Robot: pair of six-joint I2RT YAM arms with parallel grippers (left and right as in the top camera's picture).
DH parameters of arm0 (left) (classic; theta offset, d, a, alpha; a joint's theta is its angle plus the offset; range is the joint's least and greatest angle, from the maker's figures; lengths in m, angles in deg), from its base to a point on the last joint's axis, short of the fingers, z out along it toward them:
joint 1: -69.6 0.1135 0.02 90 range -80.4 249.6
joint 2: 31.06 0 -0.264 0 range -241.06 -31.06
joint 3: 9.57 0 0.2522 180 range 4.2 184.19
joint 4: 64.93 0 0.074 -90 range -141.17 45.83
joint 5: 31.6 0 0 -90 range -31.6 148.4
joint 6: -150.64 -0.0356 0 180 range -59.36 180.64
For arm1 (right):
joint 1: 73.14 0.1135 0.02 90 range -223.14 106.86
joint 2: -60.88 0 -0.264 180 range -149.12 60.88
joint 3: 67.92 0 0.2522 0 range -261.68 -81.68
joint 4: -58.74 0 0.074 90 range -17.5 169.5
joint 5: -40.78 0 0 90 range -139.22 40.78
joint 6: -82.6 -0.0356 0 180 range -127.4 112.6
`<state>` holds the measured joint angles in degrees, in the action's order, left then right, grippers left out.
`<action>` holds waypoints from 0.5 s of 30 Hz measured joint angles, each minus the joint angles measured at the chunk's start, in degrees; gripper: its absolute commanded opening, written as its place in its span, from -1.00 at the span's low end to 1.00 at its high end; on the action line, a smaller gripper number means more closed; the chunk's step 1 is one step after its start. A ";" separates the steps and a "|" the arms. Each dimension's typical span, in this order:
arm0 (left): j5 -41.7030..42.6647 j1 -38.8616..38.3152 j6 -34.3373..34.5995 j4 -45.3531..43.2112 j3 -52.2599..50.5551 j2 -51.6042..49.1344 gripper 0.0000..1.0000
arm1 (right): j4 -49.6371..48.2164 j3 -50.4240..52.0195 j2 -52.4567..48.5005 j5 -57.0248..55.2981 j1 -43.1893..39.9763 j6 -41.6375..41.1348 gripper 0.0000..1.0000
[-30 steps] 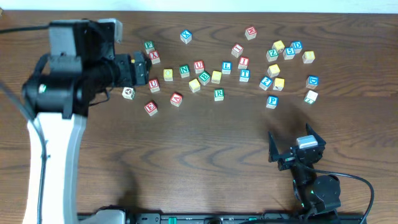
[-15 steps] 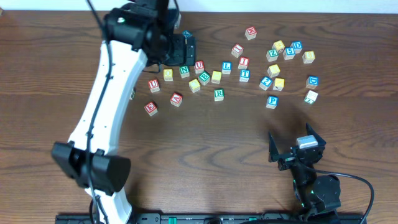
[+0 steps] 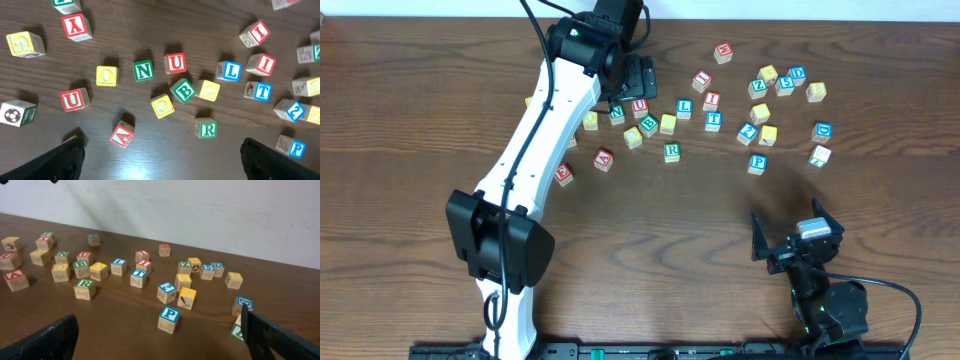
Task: Spell out NEURIPS
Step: 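Move the left gripper forward over the green N block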
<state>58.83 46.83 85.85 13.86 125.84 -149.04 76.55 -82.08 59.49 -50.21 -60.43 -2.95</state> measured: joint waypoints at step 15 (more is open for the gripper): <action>-0.66 -0.02 3.54 0.59 0.33 -2.27 0.96 | 0.00 0.02 0.00 0.00 0.00 0.00 0.99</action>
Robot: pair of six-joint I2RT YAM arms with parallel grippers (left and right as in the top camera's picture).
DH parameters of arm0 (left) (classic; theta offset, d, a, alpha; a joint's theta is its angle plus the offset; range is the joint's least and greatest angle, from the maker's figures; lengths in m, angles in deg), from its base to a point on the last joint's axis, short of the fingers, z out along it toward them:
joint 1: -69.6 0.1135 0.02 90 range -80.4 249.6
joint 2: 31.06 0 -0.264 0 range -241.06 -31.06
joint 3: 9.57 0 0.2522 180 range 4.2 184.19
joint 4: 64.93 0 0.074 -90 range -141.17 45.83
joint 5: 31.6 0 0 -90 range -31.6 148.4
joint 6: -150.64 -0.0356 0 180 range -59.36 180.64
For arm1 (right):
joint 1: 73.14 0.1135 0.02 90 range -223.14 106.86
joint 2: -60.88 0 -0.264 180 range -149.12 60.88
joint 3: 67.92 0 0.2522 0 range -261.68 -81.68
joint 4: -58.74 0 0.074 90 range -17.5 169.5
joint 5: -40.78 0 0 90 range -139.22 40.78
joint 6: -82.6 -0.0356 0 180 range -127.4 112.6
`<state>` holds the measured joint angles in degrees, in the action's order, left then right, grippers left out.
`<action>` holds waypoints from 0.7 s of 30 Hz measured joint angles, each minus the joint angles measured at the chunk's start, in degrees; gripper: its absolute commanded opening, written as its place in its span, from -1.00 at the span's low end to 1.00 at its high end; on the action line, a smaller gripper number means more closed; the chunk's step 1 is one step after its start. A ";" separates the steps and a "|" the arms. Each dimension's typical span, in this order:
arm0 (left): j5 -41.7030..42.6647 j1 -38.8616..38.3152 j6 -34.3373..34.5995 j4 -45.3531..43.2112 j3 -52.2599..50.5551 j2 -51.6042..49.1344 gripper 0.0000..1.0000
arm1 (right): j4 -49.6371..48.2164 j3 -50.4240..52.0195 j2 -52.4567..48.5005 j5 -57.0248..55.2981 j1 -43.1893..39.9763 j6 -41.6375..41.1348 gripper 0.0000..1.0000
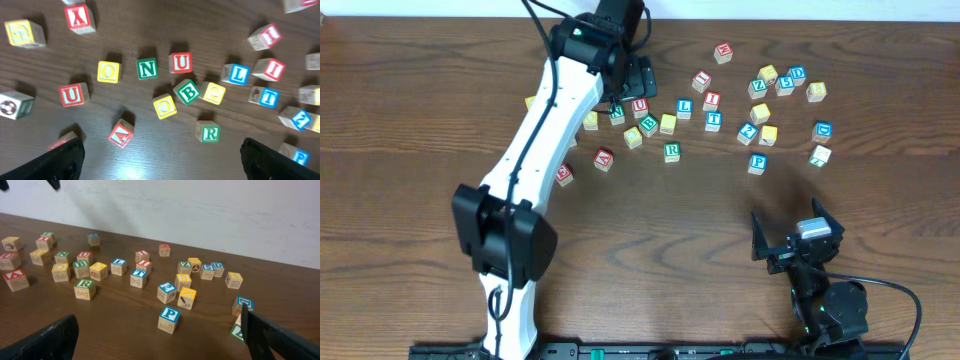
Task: Spell out NEURIPS
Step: 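Move the left gripper forward over the green N block, then lower the open left gripper around the green N block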
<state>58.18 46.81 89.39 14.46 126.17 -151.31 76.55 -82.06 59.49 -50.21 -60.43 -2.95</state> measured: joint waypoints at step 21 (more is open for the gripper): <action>-0.11 2.34 5.40 -1.64 0.00 -11.67 0.96 | 0.00 0.00 0.00 0.00 0.00 0.00 0.98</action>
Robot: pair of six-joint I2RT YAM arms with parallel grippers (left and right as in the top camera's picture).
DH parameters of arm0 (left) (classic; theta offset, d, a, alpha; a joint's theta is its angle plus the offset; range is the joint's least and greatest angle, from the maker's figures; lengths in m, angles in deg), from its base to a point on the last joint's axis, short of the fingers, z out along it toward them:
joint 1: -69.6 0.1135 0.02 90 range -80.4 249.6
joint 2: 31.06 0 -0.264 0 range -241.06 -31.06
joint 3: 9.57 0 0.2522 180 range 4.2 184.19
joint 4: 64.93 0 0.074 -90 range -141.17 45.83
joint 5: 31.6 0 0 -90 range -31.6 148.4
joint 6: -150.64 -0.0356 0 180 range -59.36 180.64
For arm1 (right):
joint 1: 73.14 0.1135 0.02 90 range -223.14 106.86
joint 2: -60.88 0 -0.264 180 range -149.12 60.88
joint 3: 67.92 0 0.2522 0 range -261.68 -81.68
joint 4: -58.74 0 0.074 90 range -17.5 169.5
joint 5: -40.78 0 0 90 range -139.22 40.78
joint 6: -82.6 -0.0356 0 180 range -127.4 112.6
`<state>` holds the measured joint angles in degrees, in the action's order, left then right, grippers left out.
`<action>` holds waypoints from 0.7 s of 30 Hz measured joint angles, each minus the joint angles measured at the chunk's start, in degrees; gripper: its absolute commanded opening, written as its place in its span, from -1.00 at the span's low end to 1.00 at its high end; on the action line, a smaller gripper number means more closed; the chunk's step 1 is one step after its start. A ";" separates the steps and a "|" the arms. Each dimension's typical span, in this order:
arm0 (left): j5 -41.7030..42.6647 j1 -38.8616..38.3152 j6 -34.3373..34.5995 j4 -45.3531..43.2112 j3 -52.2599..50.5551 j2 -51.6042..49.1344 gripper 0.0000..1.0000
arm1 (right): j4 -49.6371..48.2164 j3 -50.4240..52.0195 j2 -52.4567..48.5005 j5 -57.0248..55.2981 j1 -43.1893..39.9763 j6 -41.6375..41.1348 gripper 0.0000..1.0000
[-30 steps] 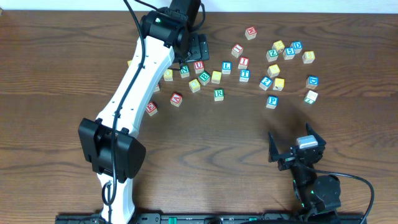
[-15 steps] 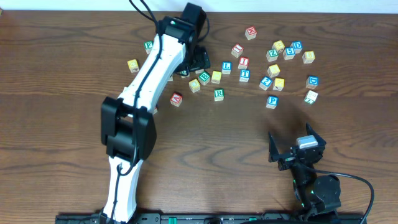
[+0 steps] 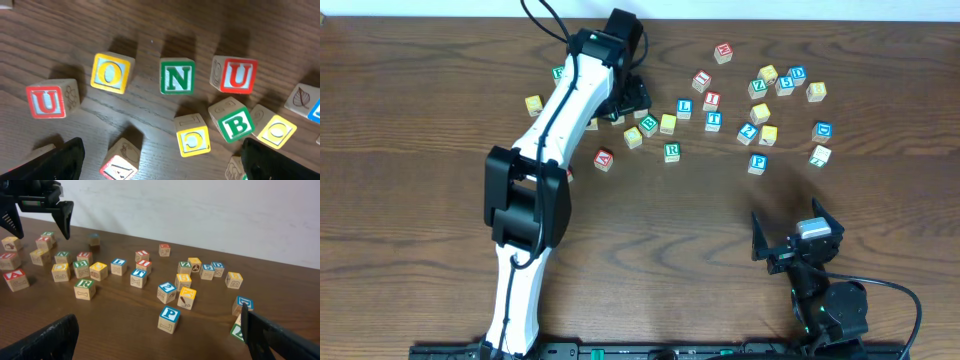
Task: Spell out NEURIPS
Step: 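Lower the open left gripper around the green N block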
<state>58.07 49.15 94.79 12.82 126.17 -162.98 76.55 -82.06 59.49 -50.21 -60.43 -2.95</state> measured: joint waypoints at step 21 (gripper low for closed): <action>4.70 4.31 -1.60 -1.25 0.00 0.00 0.96 | 0.00 -0.02 0.00 0.00 0.00 0.00 0.99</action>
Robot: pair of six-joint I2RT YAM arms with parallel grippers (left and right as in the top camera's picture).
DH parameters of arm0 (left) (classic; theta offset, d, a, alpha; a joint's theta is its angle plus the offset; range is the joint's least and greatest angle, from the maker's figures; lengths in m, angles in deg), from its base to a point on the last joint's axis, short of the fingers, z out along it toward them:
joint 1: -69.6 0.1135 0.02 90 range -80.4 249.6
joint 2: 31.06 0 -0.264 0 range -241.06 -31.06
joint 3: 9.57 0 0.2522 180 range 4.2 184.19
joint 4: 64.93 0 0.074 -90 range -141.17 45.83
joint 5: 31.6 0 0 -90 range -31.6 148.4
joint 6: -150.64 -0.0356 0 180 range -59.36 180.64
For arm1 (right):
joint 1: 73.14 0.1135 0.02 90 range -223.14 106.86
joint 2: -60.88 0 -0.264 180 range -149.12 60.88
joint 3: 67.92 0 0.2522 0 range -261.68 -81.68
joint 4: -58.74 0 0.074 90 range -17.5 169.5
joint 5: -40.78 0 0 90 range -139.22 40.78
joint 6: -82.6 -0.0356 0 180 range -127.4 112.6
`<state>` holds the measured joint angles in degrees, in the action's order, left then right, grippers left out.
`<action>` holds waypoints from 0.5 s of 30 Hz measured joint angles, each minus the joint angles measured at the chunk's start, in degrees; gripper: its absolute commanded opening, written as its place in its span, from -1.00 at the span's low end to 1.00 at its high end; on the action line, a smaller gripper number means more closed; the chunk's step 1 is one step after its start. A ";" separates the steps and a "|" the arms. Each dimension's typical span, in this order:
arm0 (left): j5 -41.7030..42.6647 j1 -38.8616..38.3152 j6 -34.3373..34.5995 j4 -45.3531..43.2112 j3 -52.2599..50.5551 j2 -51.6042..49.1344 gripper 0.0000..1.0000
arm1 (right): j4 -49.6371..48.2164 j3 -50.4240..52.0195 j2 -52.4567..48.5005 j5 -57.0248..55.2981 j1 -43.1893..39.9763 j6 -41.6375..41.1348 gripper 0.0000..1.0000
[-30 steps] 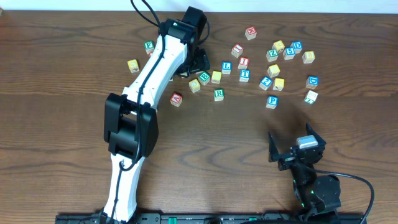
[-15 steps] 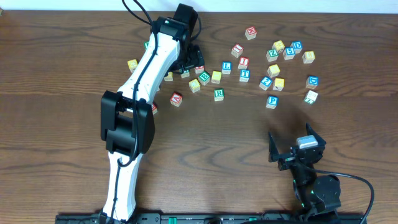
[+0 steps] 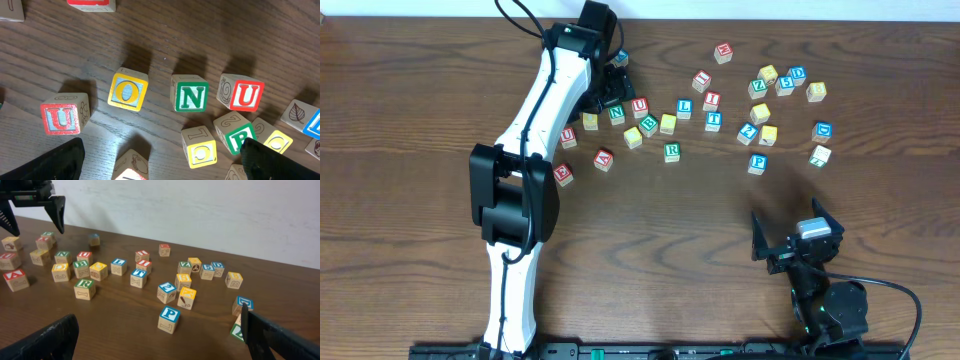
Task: Spell out NEURIPS
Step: 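Lower the open left gripper around the green N block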
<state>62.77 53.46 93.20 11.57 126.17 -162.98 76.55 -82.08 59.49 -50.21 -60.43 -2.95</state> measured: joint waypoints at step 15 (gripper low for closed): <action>0.81 -1.55 -1.33 -1.31 0.00 -6.84 0.96 | 0.00 0.02 0.00 0.00 0.00 0.00 0.98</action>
<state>63.57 51.90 91.86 10.26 126.17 -169.82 76.55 -82.06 59.49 -50.21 -60.43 -2.95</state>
